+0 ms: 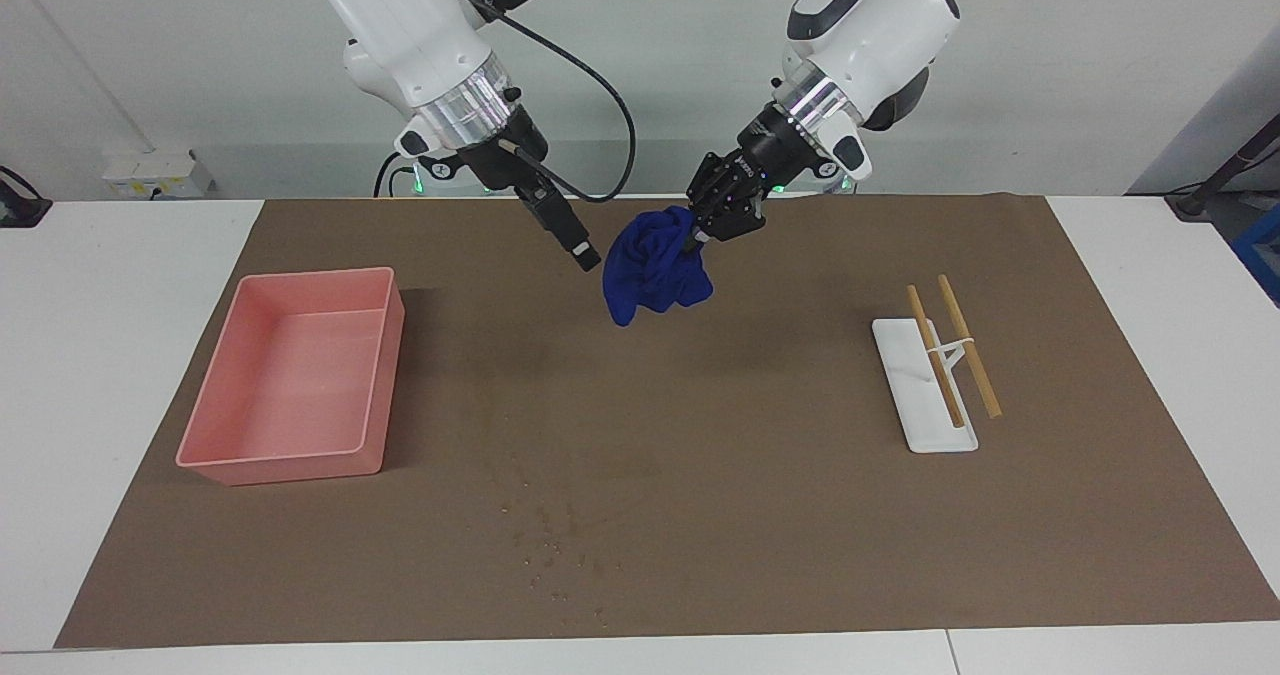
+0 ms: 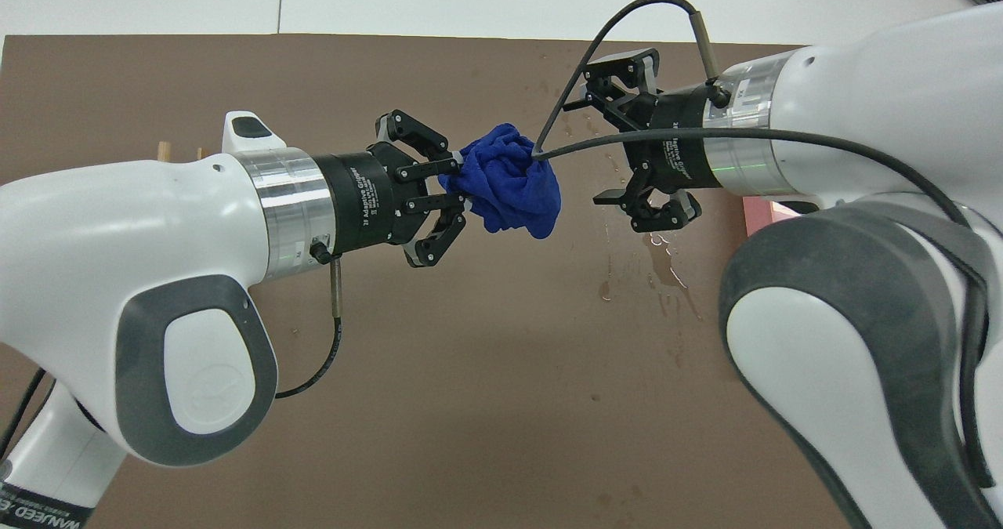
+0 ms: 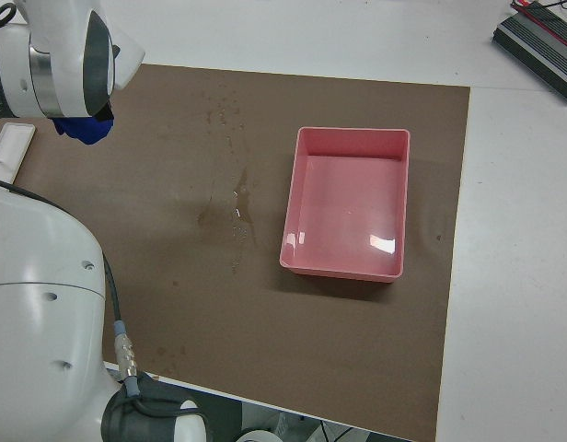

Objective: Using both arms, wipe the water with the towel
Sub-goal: 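Carry the cloth toward the right gripper while the right gripper reaches it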

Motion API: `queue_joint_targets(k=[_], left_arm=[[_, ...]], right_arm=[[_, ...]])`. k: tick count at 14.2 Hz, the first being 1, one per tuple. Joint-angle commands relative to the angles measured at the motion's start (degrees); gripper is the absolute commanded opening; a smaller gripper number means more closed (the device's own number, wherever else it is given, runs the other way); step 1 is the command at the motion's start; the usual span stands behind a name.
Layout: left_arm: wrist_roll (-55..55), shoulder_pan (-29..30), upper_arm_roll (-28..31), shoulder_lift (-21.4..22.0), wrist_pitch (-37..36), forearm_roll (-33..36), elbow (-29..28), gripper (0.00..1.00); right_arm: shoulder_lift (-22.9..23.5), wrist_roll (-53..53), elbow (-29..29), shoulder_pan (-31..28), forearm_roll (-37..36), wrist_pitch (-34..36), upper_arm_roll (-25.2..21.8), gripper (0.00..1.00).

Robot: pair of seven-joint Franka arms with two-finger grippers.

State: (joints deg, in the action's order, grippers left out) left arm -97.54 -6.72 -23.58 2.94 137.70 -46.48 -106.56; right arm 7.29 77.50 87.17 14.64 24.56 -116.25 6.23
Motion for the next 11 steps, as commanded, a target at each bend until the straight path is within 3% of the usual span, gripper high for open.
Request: queue_joint_targets(k=[1,5,6,7,8,9,10,11], left_arm=[[-1.51,-2.76,0.64,0.57,4.58,-1.33,-1.28,0.0],[-2.74,-4.87,0.64,0.57,8.98,-1.33,-1.28,0.0],[-2.74,-5.31,0.64,0.57,9.42,-1.33,-1.37,0.0],[-2.65,-5.32,0.64,0.66,9.34,-1.33,-1.46,0.0],[-2.57,-5.23,0.64,0.66,9.34,-1.33,-1.63,0.0],[-2.56,-5.23,0.64,0.75,9.34,-1.33,-1.72,0.0],[-2.56,-5.23,0.64,0.75,9.34,-1.33,-1.72,0.0],[-2.48,-5.32,0.64,0.75,9.34,-1.33,-1.72,0.0]], right_arm=[[1.06,0.64,0.02,1.26,1.81,-2.32,-0.08,0.98],[1.59,1.51,0.98,4.25,1.63,-3.72,-0.08,0.95],[1.59,1.52,1.25,4.25,1.63,-3.64,-0.08,0.89],[1.5,1.52,1.25,4.25,1.63,-3.46,-0.08,0.75],[1.5,1.43,1.25,3.99,1.63,-3.2,-0.08,0.45],[1.5,1.43,1.25,3.64,1.63,-2.68,-0.08,0.08],[1.5,1.69,1.25,3.64,1.63,-2.5,-0.16,0.0],[1.42,1.78,1.16,3.46,1.63,-1.89,-0.16,0.0]])
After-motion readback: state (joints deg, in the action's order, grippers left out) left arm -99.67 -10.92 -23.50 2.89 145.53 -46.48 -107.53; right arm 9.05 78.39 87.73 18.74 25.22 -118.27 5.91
